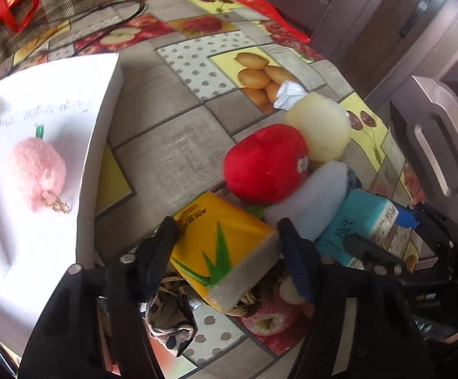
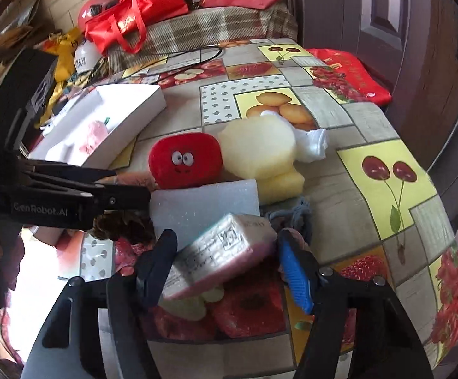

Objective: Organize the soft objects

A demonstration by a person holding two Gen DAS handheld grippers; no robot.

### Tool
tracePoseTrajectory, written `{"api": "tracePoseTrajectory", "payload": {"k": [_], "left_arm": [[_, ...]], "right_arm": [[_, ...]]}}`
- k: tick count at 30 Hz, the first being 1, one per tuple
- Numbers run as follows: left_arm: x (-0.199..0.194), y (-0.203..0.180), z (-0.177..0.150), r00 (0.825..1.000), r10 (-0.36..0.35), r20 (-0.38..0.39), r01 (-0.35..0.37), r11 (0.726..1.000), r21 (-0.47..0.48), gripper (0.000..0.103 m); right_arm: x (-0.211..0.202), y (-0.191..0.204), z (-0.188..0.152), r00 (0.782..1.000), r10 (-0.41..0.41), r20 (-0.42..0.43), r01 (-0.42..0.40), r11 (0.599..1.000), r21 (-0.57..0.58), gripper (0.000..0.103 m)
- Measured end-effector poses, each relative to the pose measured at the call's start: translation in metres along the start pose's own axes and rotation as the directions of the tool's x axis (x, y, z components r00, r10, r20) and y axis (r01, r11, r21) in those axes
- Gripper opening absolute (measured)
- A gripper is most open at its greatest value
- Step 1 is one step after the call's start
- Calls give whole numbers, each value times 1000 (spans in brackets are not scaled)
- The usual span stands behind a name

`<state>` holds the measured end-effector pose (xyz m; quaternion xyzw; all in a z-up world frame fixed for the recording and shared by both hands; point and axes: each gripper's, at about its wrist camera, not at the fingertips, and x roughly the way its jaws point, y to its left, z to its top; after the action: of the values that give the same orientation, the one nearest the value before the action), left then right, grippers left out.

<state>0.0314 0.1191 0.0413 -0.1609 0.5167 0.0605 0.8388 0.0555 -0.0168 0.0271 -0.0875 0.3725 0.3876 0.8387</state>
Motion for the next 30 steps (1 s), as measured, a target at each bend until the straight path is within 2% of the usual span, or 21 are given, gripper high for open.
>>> {"api": "tracePoseTrajectory", "payload": {"k": [1, 4, 7, 10, 12, 14, 16, 18, 21, 25, 30], "left_arm": [[-5, -2, -1, 1000, 1, 18, -2, 1000, 16, 51], [-18, -5, -5, 998, -24, 57, 24, 1000, 5, 42], [-24, -5, -7, 997, -20, 75, 20, 1000, 2, 40], [-28, 0, -10, 996, -27, 81, 28, 999, -21, 40], [-25, 3, -11, 998, -14, 57, 15, 1000, -21, 40], [-19, 4, -13, 999, 8, 36, -8, 1000, -23, 44], [-11, 3, -17, 1000, 22, 9, -22, 1000, -22, 58], [-3, 0, -23, 999, 46, -12, -46, 999, -9, 64], [0, -6, -28, 997, 81, -2, -80, 996, 25, 65], [-2, -6, -30, 993, 118, 10, -118, 993, 24, 65], [-23, -7, -29, 986, 131, 103, -134, 991, 18, 65]], "right_arm": [[-2, -3, -1, 1000, 11, 0, -11, 1000, 12, 55], [-14, -11, -2, 999, 32, 14, -33, 998, 45, 41], [-31, -20, -1, 997, 58, 55, -63, 994, 94, 36], [-44, -31, 1, 993, 76, 88, -89, 984, 157, 35], [-48, -35, 3, 992, 84, 97, -101, 977, 188, 35], [-50, -37, 4, 992, 85, 98, -104, 972, 211, 35], [-50, -38, 3, 991, 89, 99, -109, 968, 224, 35], [-51, -39, 1, 991, 94, 97, -114, 966, 233, 35], [-53, -38, 0, 991, 94, 99, -115, 965, 237, 35], [-56, -37, -1, 990, 93, 107, -116, 966, 232, 35], [-56, -37, -1, 990, 95, 106, -118, 965, 235, 35]]}}
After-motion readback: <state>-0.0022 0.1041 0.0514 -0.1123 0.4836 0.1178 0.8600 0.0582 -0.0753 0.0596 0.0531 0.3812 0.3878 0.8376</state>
